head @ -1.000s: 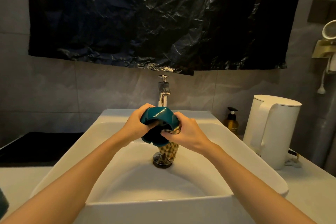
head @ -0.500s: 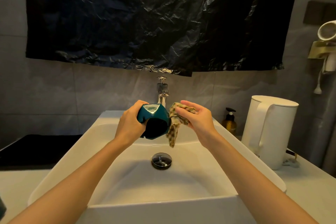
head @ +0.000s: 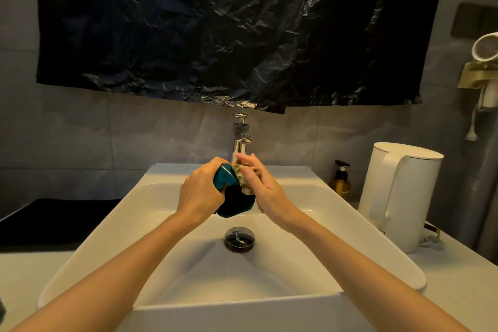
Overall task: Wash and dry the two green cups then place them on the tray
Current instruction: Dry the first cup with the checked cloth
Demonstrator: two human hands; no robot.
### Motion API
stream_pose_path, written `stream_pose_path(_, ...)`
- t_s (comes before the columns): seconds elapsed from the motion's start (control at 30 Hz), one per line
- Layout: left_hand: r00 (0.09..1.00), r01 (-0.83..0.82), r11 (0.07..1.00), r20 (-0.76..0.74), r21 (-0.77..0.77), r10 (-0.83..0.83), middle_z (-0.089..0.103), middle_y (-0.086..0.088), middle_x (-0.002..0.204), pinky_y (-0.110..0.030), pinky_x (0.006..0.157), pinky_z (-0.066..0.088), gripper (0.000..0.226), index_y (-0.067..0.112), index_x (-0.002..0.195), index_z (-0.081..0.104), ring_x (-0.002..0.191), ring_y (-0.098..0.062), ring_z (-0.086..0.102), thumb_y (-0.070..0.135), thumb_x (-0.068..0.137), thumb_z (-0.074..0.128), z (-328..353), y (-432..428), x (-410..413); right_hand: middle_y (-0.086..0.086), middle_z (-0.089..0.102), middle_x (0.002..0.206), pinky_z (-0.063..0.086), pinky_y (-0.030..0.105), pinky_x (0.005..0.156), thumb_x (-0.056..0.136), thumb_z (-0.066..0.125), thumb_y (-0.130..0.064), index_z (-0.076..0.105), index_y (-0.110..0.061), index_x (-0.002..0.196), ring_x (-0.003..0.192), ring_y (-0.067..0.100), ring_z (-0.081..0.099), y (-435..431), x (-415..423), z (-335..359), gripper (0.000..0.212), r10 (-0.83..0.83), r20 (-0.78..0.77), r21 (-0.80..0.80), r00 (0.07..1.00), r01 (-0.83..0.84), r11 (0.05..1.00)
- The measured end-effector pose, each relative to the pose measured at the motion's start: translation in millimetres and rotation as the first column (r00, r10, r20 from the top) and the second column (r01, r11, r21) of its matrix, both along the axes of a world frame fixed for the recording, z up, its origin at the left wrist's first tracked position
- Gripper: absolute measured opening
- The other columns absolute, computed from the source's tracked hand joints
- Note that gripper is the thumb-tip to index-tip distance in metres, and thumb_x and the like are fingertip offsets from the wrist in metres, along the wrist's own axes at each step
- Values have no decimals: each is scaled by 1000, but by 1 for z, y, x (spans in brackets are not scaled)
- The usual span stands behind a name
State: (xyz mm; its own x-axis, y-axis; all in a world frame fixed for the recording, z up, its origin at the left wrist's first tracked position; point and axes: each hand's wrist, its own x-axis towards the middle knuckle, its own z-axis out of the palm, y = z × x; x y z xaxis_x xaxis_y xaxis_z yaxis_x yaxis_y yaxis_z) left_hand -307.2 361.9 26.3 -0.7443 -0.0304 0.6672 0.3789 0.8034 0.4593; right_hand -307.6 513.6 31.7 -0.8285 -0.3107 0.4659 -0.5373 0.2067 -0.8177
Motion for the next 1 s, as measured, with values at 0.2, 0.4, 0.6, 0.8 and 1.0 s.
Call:
stream_pose_path(0.2, 998, -61, 997, -26, -47, 60, 65, 2, 102, -26, 62, 40, 33, 24, 111, 53, 89, -20, 58, 12, 83, 65, 3, 0, 4, -2, 35, 152, 35, 29, 111, 102, 39, -28, 23, -23, 151, 136, 8, 36, -5, -1, -8, 52, -34, -174, 114, 984, 54, 992)
stream_pose_path(0.4, 996, -88, 996, -13, -5, 88, 64, 1, 105, -26, 63, 40, 42, 22, 115, 54, 90, -21, 58, 5, 78, 66, 8, -1, 6, -5, 37, 150, 37, 25, 109, 102, 40, -14, 44, -14, 142, 136, 9, 36, 8, -15, -5, 41, -137, -138, 45, 981, 144, 989)
stream_pose_path(0.6, 998, -63, 981, -25, -181, 59, 64, 3, 108, -28, 69, 46, 37, 22, 116, 52, 95, -19, 59, 14, 82, 66, 2, 3, 9, -1, 44, 146, 39, 27, 108, 99, 46, -11, 54, -11, 134, 132, 7, 39, -4, -10, -5, 36, -119, -298, 103, 947, 156, 982)
stream_pose_path(0.8, 998, -69, 974, -24, -215, 65, 64, 2, 109, -34, 75, 53, 36, 20, 115, 52, 96, -20, 59, 17, 82, 68, 3, 6, 9, -1, 48, 142, 42, 24, 105, 98, 48, -15, 58, -11, 128, 127, 6, 43, -3, -6, -8, 32, -167, -374, 128, 912, 230, 965)
stream_pose_path(1.0, 997, -80, 965, -23, -251, 77, 62, 3, 112, -23, 72, 43, 38, 20, 120, 50, 99, -17, 58, 22, 84, 66, 5, 8, 11, 0, 56, 132, 47, 33, 100, 99, 49, -26, 63, -12, 122, 118, 11, 52, -7, -13, -4, 31, -279, -268, 47, 922, 302, 952)
